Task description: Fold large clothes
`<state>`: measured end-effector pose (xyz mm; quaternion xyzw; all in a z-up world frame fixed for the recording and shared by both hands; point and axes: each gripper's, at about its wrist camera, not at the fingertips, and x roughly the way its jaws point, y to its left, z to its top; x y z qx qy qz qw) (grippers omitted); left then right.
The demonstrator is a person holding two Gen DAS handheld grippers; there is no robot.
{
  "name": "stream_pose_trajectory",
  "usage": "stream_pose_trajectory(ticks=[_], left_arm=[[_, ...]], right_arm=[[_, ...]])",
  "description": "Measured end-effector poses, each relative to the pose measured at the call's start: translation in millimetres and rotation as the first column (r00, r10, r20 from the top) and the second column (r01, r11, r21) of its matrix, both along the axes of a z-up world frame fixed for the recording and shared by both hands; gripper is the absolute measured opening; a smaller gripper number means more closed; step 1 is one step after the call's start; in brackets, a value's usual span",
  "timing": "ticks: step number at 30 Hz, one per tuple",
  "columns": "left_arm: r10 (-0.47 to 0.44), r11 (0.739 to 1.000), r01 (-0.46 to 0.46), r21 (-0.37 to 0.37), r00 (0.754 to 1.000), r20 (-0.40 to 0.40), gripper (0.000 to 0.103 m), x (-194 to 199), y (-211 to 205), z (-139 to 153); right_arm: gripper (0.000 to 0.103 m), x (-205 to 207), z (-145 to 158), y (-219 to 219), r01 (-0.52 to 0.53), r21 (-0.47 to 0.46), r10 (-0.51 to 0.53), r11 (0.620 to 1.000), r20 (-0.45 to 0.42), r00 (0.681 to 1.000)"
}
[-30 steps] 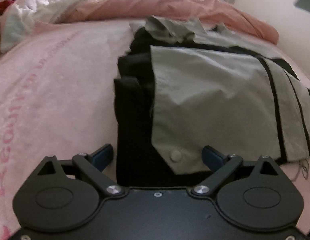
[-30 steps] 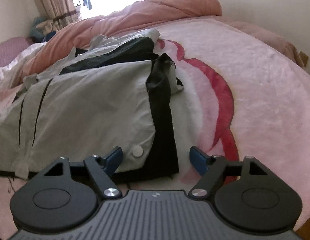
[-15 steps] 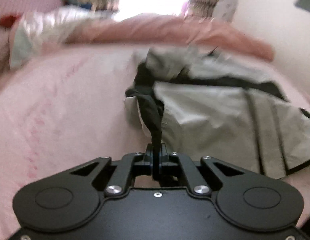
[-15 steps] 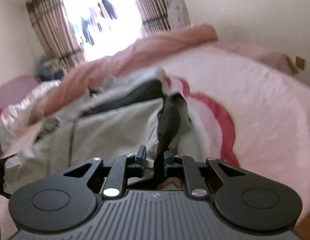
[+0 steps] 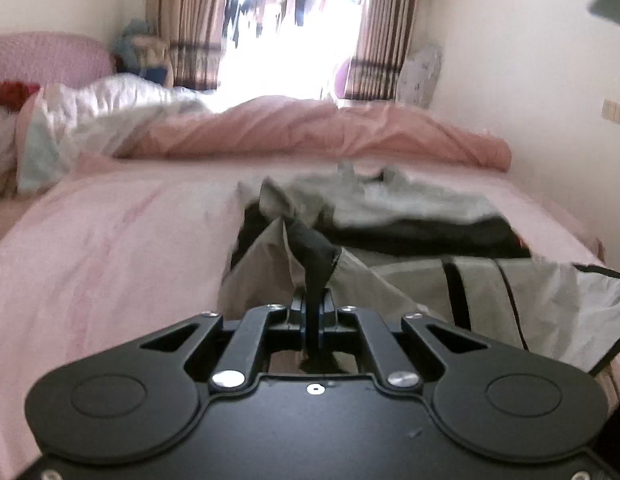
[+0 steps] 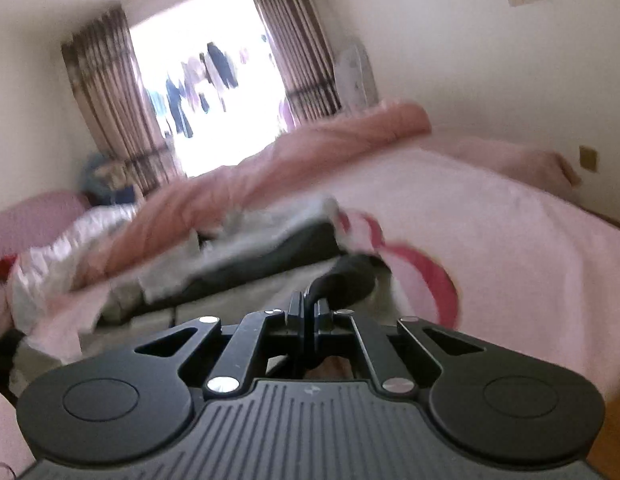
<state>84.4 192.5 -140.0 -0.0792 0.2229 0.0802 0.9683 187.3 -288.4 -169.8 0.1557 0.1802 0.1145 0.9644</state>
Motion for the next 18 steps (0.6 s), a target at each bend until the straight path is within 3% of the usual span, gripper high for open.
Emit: stream_pose_trajectory(ticks=[3, 6, 9, 11, 12, 13, 15, 18], left_arm=[[0.011, 0.996, -0.014, 0.088, 0.999, 0.034, 0.003, 41, -1, 15], [0.015, 0.988, -0.031, 0.150, 0.994, 0.110, 0.003, 97, 11, 37], [0.081, 0.987, -0.097, 0.129, 0.989, 0.125, 0.008, 164, 42, 54], [0.200, 0.972, -0.210, 0.108, 0.975, 0.101, 0.014, 202, 64, 61], [0.248, 0.962, -0.257, 0.095, 0.964, 0.099, 0.018, 212, 73, 62], [0.272, 0.956, -0.282, 0.079, 0.955, 0.117, 0.027, 217, 81, 61], [0.278, 0.956, -0.287, 0.058, 0.953, 0.121, 0.031, 224, 92, 54], [0.259, 0.958, -0.269, 0.104, 0.961, 0.094, 0.032, 241, 97, 34]], right_arm=[[0.004, 43, 23, 8, -0.013, 0.016, 0.012, 1.000, 0.092, 0.996], [0.004, 119, 48, 16, -0.026, 0.018, 0.023, 1.000, 0.131, 0.991], [0.005, 205, 70, 33, -0.004, -0.014, 0.006, 1.000, 0.177, 0.984], [0.018, 253, 72, 40, -0.010, -0.005, 0.011, 1.000, 0.158, 0.987], [0.033, 270, 70, 42, 0.001, 0.012, -0.003, 1.000, 0.160, 0.987], [0.038, 282, 67, 42, 0.029, 0.022, -0.032, 0.999, 0.176, 0.984], [0.042, 299, 61, 44, 0.067, -0.001, -0.066, 0.998, 0.165, 0.984], [0.042, 308, 41, 41, 0.054, 0.007, -0.055, 0.999, 0.129, 0.990]])
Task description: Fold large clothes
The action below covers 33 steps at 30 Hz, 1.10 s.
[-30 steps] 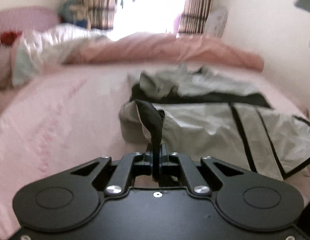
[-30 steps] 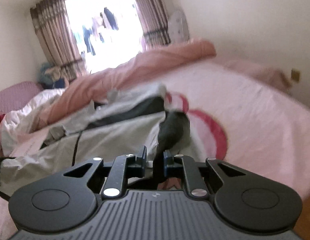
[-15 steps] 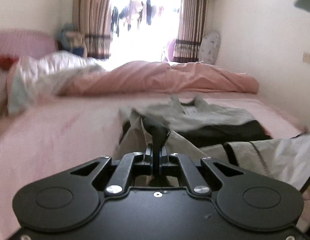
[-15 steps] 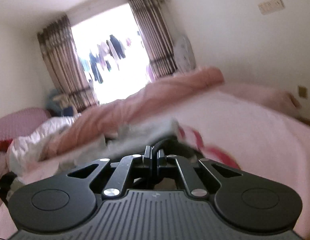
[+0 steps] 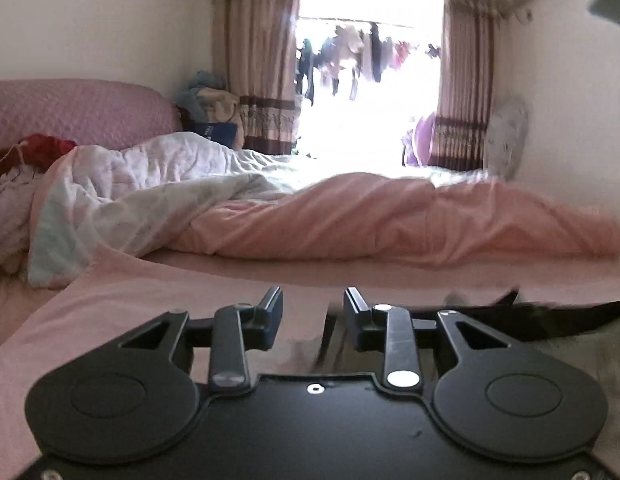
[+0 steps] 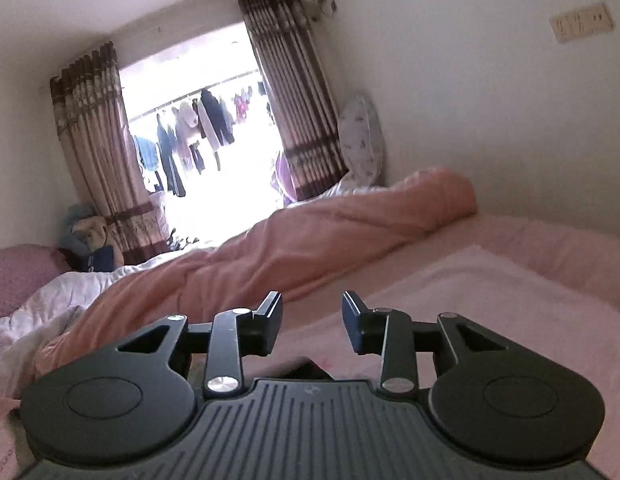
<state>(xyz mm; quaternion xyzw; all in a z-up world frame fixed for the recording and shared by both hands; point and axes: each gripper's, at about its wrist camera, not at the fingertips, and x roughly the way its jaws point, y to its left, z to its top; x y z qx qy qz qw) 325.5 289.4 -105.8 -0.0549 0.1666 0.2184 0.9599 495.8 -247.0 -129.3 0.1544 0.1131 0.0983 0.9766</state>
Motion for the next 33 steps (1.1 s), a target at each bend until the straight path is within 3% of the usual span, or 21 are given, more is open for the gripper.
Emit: stream_pose_trajectory(ticks=[2, 7, 10, 11, 12, 13, 15, 17, 18, 19, 21, 22, 24, 25, 26, 27, 28, 29, 31, 33], left_arm=[[-0.013, 1.000, 0.014, 0.007, 1.000, -0.023, 0.032, 10, 4, -16], [-0.054, 0.997, 0.049, -0.061, 0.996, -0.078, 0.033, 39, 17, -54], [-0.072, 0.996, 0.067, -0.061, 0.994, -0.079, 0.034, 45, 6, -70], [-0.084, 0.995, 0.080, -0.061, 0.995, -0.058, 0.035, 46, 4, -74], [-0.097, 0.993, 0.095, -0.063, 0.995, -0.026, 0.042, 45, -1, -77], [-0.126, 0.991, 0.126, -0.046, 0.992, 0.012, 0.048, 45, -9, -81], [-0.137, 0.988, 0.137, 0.070, 0.991, -0.008, 0.057, 57, -27, -96], [-0.074, 0.984, 0.090, 0.154, 0.991, -0.111, 0.056, 76, -34, -123], [-0.054, 0.985, 0.079, 0.154, 0.986, -0.158, 0.062, 82, -29, -138], [-0.057, 0.991, 0.079, 0.111, 0.981, -0.185, 0.072, 85, -20, -152], [-0.052, 0.998, 0.056, 0.014, 0.983, -0.178, 0.080, 84, -1, -155], [-0.022, 1.000, 0.024, 0.013, 0.984, -0.175, 0.087, 84, 5, -155], [0.016, 0.999, -0.010, 0.032, 0.983, -0.183, 0.088, 81, 12, -153], [0.015, 0.999, -0.007, 0.042, 0.981, -0.191, 0.088, 75, 11, -150], [0.023, 0.998, -0.011, 0.061, 0.979, -0.202, 0.088, 66, 10, -147], [0.028, 0.997, -0.013, 0.073, 0.977, -0.212, 0.086, 56, 9, -142], [0.017, 0.998, -0.003, 0.063, 0.974, -0.227, 0.086, 42, 9, -137], [-0.010, 0.999, 0.018, 0.031, 0.971, -0.239, 0.086, 28, 11, -133], [-0.020, 0.999, 0.011, -0.034, 0.965, -0.263, 0.095, -1, 18, -126], [-0.025, 0.995, -0.002, -0.095, 0.960, -0.279, 0.095, -29, 17, -126]], right_arm=[[0.044, -2, -16, 0, -0.002, -0.008, 0.002, 1.000, -0.021, 1.000], [0.052, -5, -48, 6, -0.006, -0.069, 0.001, 0.998, -0.073, 0.997], [0.050, -8, -55, 17, -0.022, -0.082, 0.014, 0.996, -0.093, 0.996], [0.042, -11, -56, 21, -0.044, -0.071, 0.038, 0.997, -0.083, 0.996], [0.015, -15, -57, 28, -0.083, -0.064, 0.078, 0.994, -0.078, 0.994], [0.005, -15, -59, 35, -0.130, -0.065, 0.124, 0.989, -0.086, 0.988], [0.005, -12, -71, 63, -0.217, -0.151, 0.199, 0.964, -0.124, 0.972], [0.005, 1, -95, 81, -0.183, -0.270, 0.135, 0.945, -0.186, 0.973], [0.000, 9, -109, 81, -0.154, -0.294, 0.097, 0.943, -0.202, 0.975], [0.000, 21, -118, 69, -0.168, -0.208, 0.114, 0.963, -0.251, 0.961], [0.000, 31, -118, 38, -0.146, -0.001, 0.140, 0.989, -0.273, 0.952], [0.000, 30, -119, 28, -0.101, 0.034, 0.106, 0.994, -0.272, 0.956], [0.000, 24, -118, 18, -0.103, 0.076, 0.121, 0.992, -0.285, 0.951], [0.000, 14, -114, 18, -0.106, 0.044, 0.114, 0.993, -0.286, 0.952], [0.002, 3, -110, 18, -0.120, 0.014, 0.119, 0.993, -0.287, 0.951], [0.012, -7, -107, 16, -0.138, 0.003, 0.133, 0.990, -0.286, 0.949], [0.028, -19, -103, 12, -0.148, 0.000, 0.142, 0.989, -0.287, 0.947], [0.037, -28, -99, 5, -0.154, -0.003, 0.147, 0.988, -0.287, 0.947], [0.075, -51, -89, -6, -0.149, -0.019, 0.138, 0.989, -0.277, 0.951], [0.086, -76, -84, -16, -0.143, -0.035, 0.129, 0.989, -0.270, 0.954]])
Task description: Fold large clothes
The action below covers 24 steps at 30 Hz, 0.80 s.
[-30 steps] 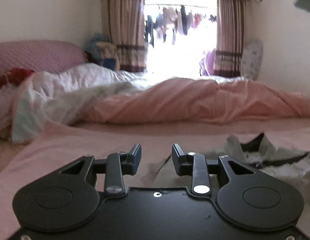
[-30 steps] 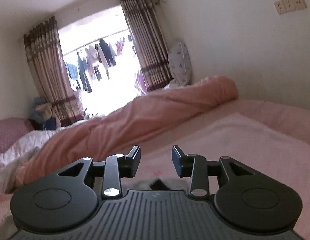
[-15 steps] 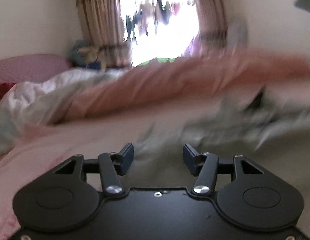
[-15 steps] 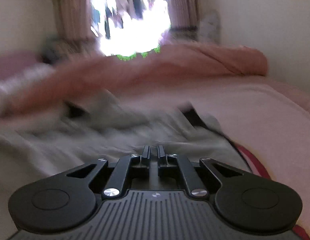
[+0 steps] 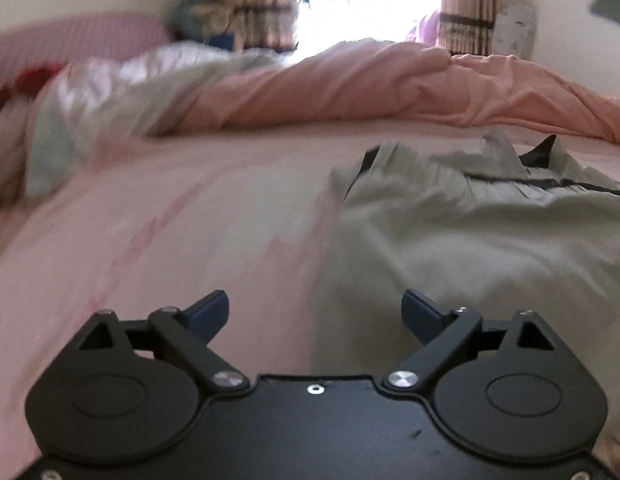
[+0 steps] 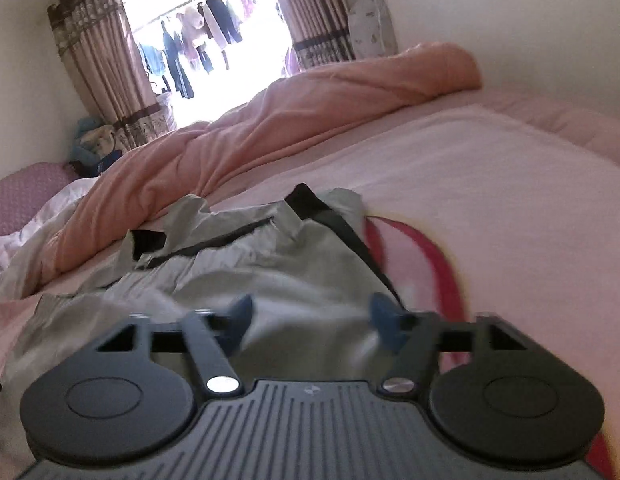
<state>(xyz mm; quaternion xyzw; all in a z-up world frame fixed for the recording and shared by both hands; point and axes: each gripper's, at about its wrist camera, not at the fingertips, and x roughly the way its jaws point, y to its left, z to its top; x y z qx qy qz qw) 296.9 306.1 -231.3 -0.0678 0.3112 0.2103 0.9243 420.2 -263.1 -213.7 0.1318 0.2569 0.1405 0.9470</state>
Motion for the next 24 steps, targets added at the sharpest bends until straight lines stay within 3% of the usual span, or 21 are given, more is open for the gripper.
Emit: stream_pose_trajectory(ticks=[4, 9, 13, 17, 22, 23, 24], left_arm=[[-0.081, 0.993, 0.079, -0.093, 0.996, -0.020, 0.095, -34, -11, -7], [-0.125, 0.988, 0.116, -0.097, 0.988, -0.094, 0.096, -41, -36, -35], [-0.049, 0.994, 0.039, -0.103, 0.995, -0.093, 0.098, -42, -43, -36], [-0.063, 0.996, 0.057, -0.068, 0.994, -0.092, 0.098, -36, -56, -39], [-0.058, 0.994, 0.051, -0.101, 0.996, -0.074, 0.102, -29, -43, -37], [-0.061, 0.994, 0.054, -0.098, 0.996, -0.064, 0.099, -27, -43, -37], [-0.070, 0.993, 0.066, -0.094, 0.997, -0.043, 0.081, -25, -44, -37]], right_arm=[[0.094, -40, -8, -22, -0.019, -0.038, 0.016, 0.999, -0.072, 0.997], [0.096, -42, -28, -25, -0.048, -0.103, 0.029, 0.993, -0.182, 0.983], [0.095, -47, -30, -11, -0.041, -0.190, 0.012, 0.981, -0.154, 0.988], [0.096, -50, -32, -3, -0.041, -0.229, 0.011, 0.973, -0.130, 0.991], [0.103, -41, -38, -1, -0.054, -0.235, 0.034, 0.971, -0.091, 0.995], [0.103, -39, -39, 1, -0.051, -0.239, 0.031, 0.970, -0.085, 0.996], [0.093, -38, -39, 5, -0.030, -0.258, 0.012, 0.966, -0.071, 0.997]])
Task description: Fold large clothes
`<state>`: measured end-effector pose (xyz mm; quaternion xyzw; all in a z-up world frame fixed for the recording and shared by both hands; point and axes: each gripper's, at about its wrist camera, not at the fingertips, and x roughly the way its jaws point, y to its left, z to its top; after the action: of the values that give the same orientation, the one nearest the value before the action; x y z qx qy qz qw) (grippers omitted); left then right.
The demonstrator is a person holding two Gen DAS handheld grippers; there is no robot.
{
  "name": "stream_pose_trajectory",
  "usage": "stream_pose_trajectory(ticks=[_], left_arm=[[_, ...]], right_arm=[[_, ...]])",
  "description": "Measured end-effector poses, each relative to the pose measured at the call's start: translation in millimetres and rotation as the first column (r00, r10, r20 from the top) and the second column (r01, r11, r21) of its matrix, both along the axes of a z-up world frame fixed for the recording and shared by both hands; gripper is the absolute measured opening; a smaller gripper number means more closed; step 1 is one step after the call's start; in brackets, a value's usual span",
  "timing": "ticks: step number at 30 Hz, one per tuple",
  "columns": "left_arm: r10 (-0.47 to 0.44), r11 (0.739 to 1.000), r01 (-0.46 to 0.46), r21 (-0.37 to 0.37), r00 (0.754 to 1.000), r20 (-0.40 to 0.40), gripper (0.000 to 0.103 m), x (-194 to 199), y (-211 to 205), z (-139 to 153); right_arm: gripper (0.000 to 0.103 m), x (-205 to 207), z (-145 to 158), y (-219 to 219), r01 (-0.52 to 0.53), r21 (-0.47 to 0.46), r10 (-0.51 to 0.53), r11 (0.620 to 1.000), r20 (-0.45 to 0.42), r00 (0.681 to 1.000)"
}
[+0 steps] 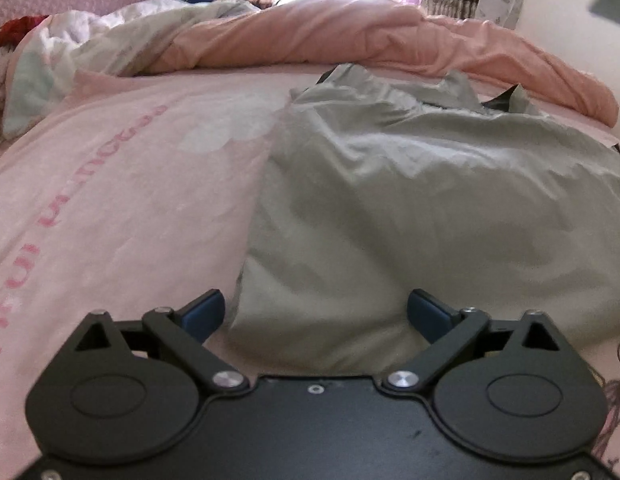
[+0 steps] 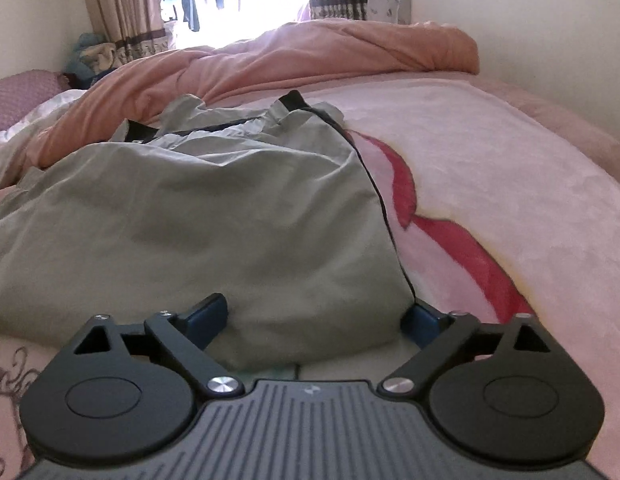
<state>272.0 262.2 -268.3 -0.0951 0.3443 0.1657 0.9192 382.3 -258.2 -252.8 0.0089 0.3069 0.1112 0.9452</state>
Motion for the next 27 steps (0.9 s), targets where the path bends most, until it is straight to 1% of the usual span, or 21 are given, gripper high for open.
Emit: stream_pose_trajectory(ticks=[1, 2, 3, 4, 5, 6, 7, 9, 11, 13, 14, 16, 18, 20, 21, 22, 23, 24, 25, 26, 27], left_arm=[[0.001, 1.000, -0.002, 0.014, 1.000, 0.020, 0.048, 0, -2, 3], [0.010, 1.000, -0.011, 0.029, 1.000, 0.026, 0.032, 2, -4, 7], [0.017, 0.999, -0.018, 0.030, 1.000, 0.026, 0.020, 3, -5, 12], [0.023, 1.000, -0.024, 0.011, 1.000, 0.020, 0.014, 5, -3, 18], [0.028, 1.000, -0.028, -0.008, 0.999, 0.043, 0.013, 2, 0, 26], [0.044, 0.999, -0.041, -0.026, 0.994, 0.097, 0.012, -4, 4, 39], [0.050, 0.998, -0.044, -0.041, 0.985, 0.163, 0.012, -14, 8, 58], [0.039, 0.999, -0.031, -0.038, 0.974, 0.225, 0.011, -33, 11, 96], [0.018, 1.000, -0.015, -0.014, 0.970, 0.243, 0.011, -53, 5, 119], [-0.014, 0.999, 0.003, 0.041, 0.965, 0.263, 0.011, -90, -10, 131], [-0.018, 0.999, 0.007, 0.039, 0.961, 0.275, 0.011, -112, -14, 132], [-0.003, 1.000, 0.003, 0.000, 0.964, 0.267, 0.011, -163, -20, 124], [0.028, 0.998, -0.019, -0.052, 0.983, 0.181, 0.011, -198, -21, 98], [0.065, 0.987, -0.057, -0.153, 0.997, 0.051, 0.013, -219, -17, 50], [0.082, 0.982, -0.077, -0.174, 0.996, 0.021, 0.015, -227, -16, 28], [0.090, 0.980, -0.083, -0.181, 0.995, 0.034, 0.016, -232, -18, 15], [0.084, 0.986, -0.073, -0.151, 0.994, 0.066, 0.017, -235, -21, 12], [0.080, 0.992, -0.071, -0.105, 0.994, 0.081, 0.020, -234, -25, 17], [0.088, 0.994, -0.080, -0.075, 0.991, 0.099, 0.021, -233, -25, 26], [0.094, 0.995, -0.087, -0.057, 0.986, 0.139, 0.023, -232, -22, 41], [0.110, 0.994, -0.108, -0.024, 0.975, 0.193, 0.024, -233, -21, 57]], right_arm=[[0.044, -1, 1, 3, 0.007, -0.021, -0.007, 1.000, 0.021, 1.000], [0.023, -2, 4, 4, 0.011, -0.028, -0.010, 1.000, 0.038, 0.999], [0.022, -5, 9, 2, 0.016, -0.018, -0.015, 1.000, 0.046, 0.999], [0.018, -8, 13, -1, 0.019, 0.002, -0.019, 1.000, 0.049, 0.999], [0.018, -14, 19, -3, 0.023, 0.025, -0.024, 0.999, 0.063, 0.998], [0.017, -23, 30, -6, 0.019, 0.048, -0.024, 0.999, 0.095, 0.995], [0.016, -35, 45, -9, 0.003, 0.082, -0.014, 0.997, 0.134, 0.991], [0.015, -59, 73, -12, -0.032, 0.147, 0.004, 0.989, 0.192, 0.981], [0.015, -85, 96, -16, -0.055, 0.186, 0.016, 0.981, 0.201, 0.979], [0.015, -118, 108, -28, -0.038, 0.233, 0.005, 0.972, 0.143, 0.990], [0.015, -138, 108, -34, -0.037, 0.254, 0.004, 0.966, 0.132, 0.991], [0.015, -184, 94, -45, -0.024, 0.231, -0.008, 0.973, 0.135, 0.991], [0.015, -207, 64, -53, 0.027, 0.172, -0.036, 0.985, 0.049, 0.998], [0.016, -212, 21, -58, 0.053, 0.127, -0.043, 0.990, -0.077, 0.996], [0.022, -212, 4, -58, 0.077, 0.115, -0.063, 0.990, -0.118, 0.991], [0.028, -213, -5, -59, 0.096, 0.127, -0.080, 0.987, -0.122, 0.989], [0.032, -216, -4, -59, 0.122, 0.144, -0.106, 0.982, -0.110, 0.988], [0.037, -214, 2, -61, 0.141, 0.151, -0.123, 0.978, -0.121, 0.985], [0.037, -213, 12, -64, 0.160, 0.155, -0.144, 0.975, -0.106, 0.984], [0.037, -217, 22, -68, 0.191, 0.158, -0.187, 0.969, -0.044, 0.981], [0.040, -225, 35, -72, 0.254, 0.143, -0.264, 0.957, 0.058, 0.963]])
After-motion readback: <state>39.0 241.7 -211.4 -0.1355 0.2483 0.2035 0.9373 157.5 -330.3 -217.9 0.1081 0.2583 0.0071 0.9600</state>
